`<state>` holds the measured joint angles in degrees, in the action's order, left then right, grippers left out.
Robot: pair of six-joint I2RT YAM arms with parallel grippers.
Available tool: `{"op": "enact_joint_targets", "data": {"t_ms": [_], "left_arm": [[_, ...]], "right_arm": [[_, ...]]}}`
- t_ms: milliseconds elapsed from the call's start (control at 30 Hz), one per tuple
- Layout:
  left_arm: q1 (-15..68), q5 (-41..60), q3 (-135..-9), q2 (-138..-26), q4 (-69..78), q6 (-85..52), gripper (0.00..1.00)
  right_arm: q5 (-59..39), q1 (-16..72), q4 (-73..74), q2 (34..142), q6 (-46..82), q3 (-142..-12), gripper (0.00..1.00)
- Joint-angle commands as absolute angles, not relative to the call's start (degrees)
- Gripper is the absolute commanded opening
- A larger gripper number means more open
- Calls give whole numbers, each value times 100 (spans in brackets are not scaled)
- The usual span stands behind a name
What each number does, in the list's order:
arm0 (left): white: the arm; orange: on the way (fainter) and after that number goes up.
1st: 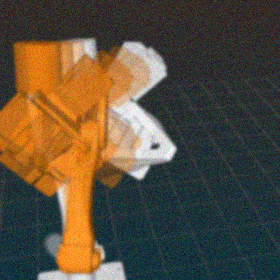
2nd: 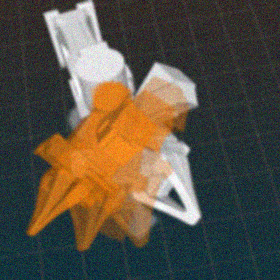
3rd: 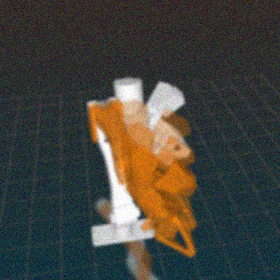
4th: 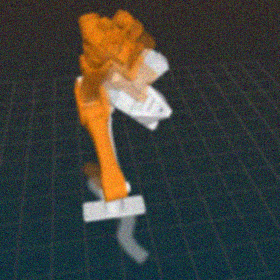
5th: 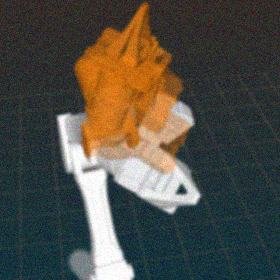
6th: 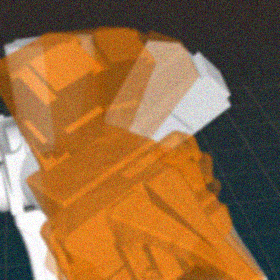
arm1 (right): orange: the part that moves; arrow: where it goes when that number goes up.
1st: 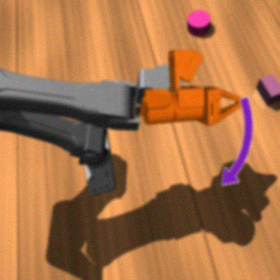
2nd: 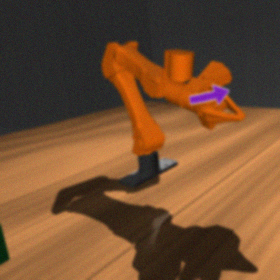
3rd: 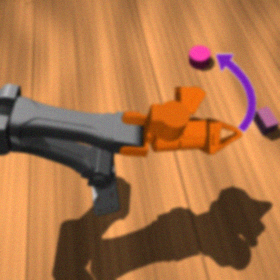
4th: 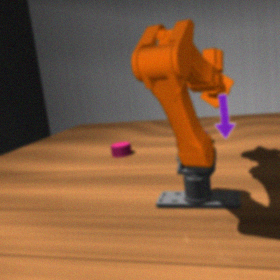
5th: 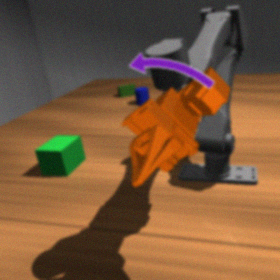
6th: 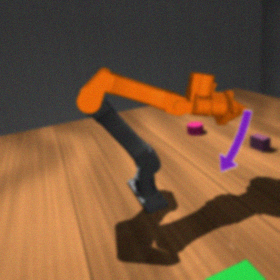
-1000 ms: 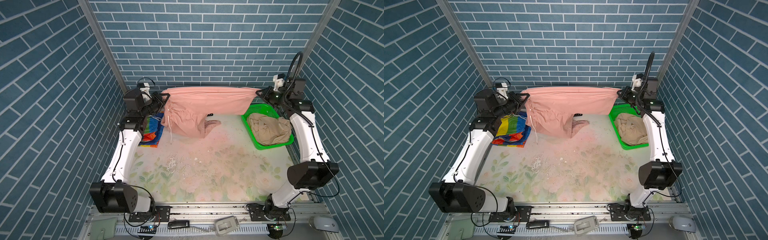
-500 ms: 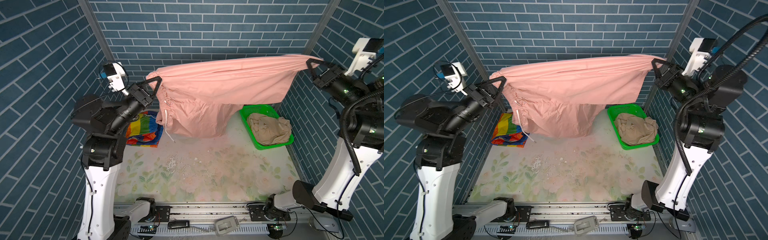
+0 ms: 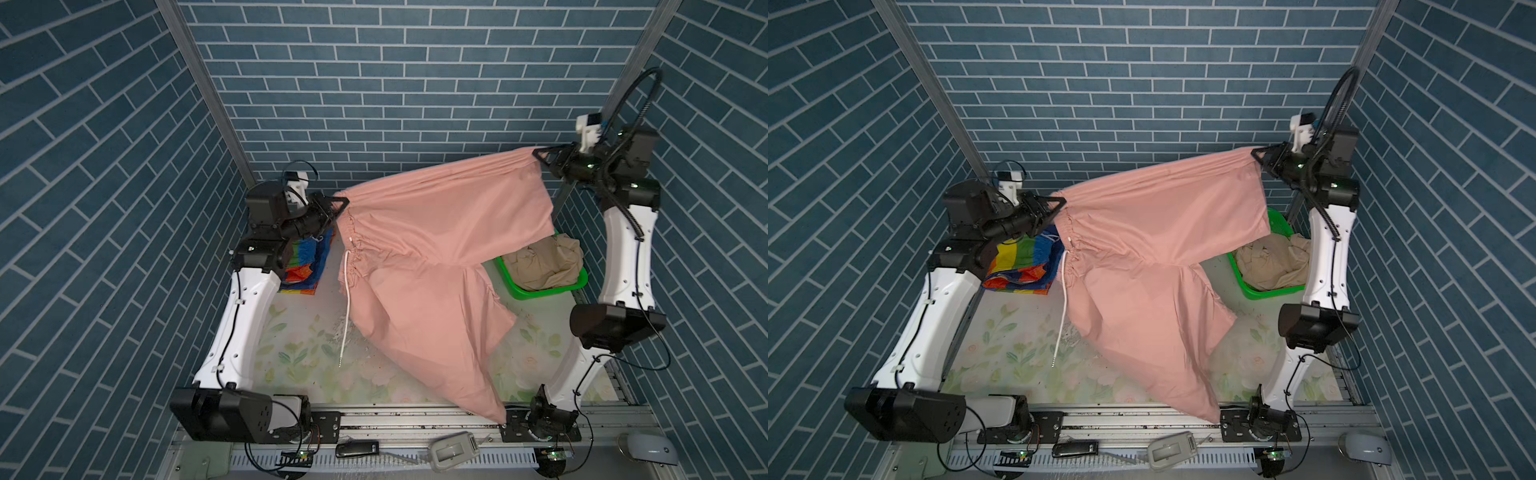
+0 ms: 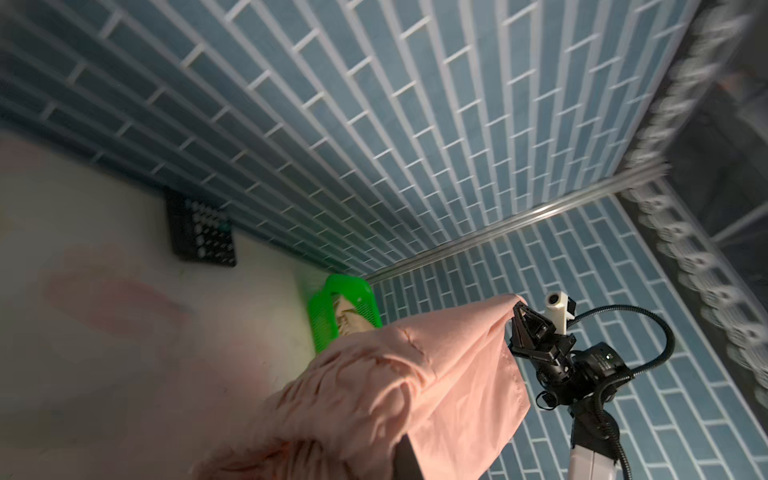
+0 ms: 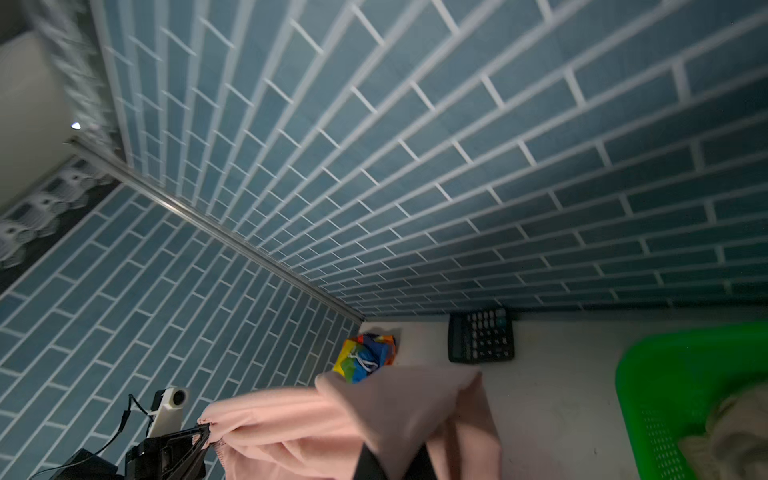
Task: Fold and stack the shorts
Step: 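Swing the lifted shorts down and lay them flat across the table with both grippers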
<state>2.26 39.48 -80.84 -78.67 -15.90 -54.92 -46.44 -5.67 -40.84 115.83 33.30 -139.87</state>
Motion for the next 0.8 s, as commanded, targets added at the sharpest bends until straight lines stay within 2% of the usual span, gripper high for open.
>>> {"op": "enact_joint_targets", "data": {"t_ms": [0,167,300,533,633,767], "left_arm": [[-199,3241,-7527,-8135,-1292,-5316,0],[-200,3425,-7281,-9233,-987,-5071,0],[-202,3653,-7663,-10204,-684,-5070,0],[-227,4083,-8952,-11294,-551,-5249,3],[-267,4104,-9068,-11338,-550,-5339,8],[-390,4167,-8652,-11215,-254,-5548,14]], "right_arm": [[-3089,-608,-4348,12280,2595,-14008,0],[-2694,-279,-4422,13287,2413,-14641,0],[-2625,-167,-4581,13829,2415,-15485,0],[-2932,-136,-4325,13397,2611,-15528,0],[-2962,-48,-4394,12669,2522,-14649,0],[-2760,216,-3651,11020,2397,-12023,0]]}}
